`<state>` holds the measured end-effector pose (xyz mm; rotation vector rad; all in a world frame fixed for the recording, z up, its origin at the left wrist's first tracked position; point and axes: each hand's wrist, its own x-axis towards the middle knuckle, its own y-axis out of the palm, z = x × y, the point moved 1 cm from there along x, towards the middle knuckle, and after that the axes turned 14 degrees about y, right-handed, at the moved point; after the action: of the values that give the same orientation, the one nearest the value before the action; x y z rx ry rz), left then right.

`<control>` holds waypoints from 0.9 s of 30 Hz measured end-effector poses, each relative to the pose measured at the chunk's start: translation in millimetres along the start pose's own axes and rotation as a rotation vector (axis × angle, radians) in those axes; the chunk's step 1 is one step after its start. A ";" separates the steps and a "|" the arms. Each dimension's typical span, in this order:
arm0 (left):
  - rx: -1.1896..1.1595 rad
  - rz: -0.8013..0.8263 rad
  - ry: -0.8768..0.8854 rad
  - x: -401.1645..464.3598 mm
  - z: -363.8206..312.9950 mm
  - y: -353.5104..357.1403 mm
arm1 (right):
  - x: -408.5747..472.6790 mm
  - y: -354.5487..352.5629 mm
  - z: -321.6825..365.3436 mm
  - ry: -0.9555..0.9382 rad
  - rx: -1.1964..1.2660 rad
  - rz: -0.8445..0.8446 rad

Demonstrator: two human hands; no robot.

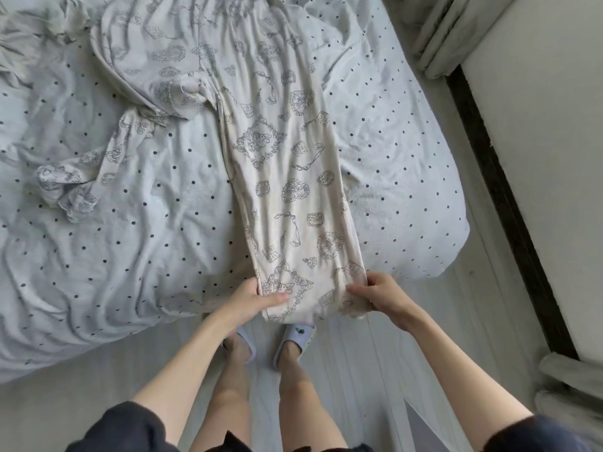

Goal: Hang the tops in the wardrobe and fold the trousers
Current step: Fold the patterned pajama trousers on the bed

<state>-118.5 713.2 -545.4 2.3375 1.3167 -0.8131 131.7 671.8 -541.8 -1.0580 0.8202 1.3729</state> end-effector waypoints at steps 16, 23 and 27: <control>0.613 -0.496 0.139 -26.0 8.2 -140.6 | 4.9 92.1 67.7 -0.099 -0.300 -0.246; 0.915 -0.707 0.361 -15.0 -45.1 -269.4 | 12.3 202.9 177.0 -0.227 -0.195 -0.145; 1.078 -0.591 0.375 11.3 -51.0 -303.1 | 17.8 249.4 222.8 -0.182 0.058 -0.032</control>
<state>-357.8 904.3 -516.4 2.9940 2.1752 -1.6411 -142.1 861.6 -508.1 -0.8834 0.7015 1.3876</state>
